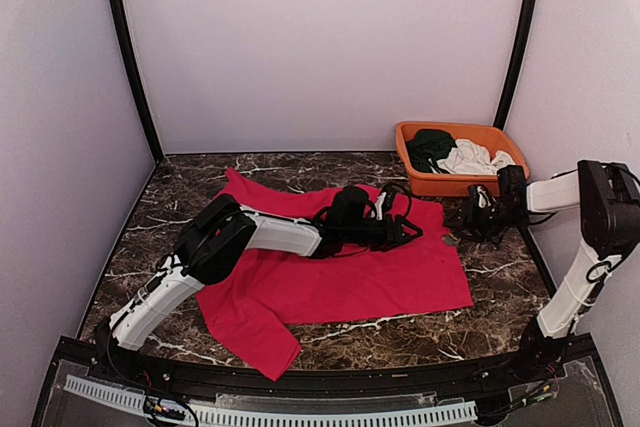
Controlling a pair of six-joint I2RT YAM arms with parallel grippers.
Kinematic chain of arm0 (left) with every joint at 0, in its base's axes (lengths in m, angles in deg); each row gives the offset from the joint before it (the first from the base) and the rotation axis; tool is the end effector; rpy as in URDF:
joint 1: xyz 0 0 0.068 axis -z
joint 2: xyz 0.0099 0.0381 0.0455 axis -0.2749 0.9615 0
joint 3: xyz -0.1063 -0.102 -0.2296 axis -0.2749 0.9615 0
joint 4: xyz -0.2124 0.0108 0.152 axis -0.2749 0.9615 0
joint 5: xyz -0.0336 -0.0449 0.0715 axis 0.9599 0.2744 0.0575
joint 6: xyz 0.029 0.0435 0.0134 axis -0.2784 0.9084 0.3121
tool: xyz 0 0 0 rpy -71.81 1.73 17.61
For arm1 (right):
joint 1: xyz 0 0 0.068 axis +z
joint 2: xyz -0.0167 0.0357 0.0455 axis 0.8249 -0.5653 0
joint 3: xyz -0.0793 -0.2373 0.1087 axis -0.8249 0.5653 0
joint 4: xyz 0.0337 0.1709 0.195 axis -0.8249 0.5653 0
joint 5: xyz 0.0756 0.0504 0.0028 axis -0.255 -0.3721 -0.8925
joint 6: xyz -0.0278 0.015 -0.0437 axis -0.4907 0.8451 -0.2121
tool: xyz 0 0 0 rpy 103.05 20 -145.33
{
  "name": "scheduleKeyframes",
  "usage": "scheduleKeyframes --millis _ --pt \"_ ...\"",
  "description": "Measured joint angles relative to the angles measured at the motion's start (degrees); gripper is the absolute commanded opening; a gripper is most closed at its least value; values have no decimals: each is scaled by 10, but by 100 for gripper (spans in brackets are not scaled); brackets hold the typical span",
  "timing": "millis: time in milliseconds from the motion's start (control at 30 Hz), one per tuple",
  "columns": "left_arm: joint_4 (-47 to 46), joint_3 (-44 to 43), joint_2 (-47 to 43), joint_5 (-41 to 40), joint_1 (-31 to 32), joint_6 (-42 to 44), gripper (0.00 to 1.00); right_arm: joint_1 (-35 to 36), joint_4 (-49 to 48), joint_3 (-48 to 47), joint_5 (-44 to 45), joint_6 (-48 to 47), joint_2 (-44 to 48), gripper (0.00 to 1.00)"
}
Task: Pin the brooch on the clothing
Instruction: Pick up the brooch from the center of the board.
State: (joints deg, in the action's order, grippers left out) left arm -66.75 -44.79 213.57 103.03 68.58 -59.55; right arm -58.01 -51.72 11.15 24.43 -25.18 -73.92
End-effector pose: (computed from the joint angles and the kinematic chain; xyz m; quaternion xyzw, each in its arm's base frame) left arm 0.3408 -0.4767 0.1069 0.1649 0.7333 -0.6255 0.2094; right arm 0.3174 0.0084 0.1434 0.0991 0.9133 0.3448 0.1926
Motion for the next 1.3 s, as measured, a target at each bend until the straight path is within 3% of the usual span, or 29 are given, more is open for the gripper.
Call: scheduleKeyframes --millis 233,633,1167,1300 --pt "-4 4 0 3 0 0 52 0 2 0 -24 5 25 47" --pt "-5 -2 0 3 5 -6 52 0 49 -7 68 -33 22 46" --pt "-12 -12 1 11 13 -13 52 -10 -8 11 25 -21 -16 35" --pt "-12 -12 1 11 13 -13 52 -11 -13 17 11 -16 -17 28"
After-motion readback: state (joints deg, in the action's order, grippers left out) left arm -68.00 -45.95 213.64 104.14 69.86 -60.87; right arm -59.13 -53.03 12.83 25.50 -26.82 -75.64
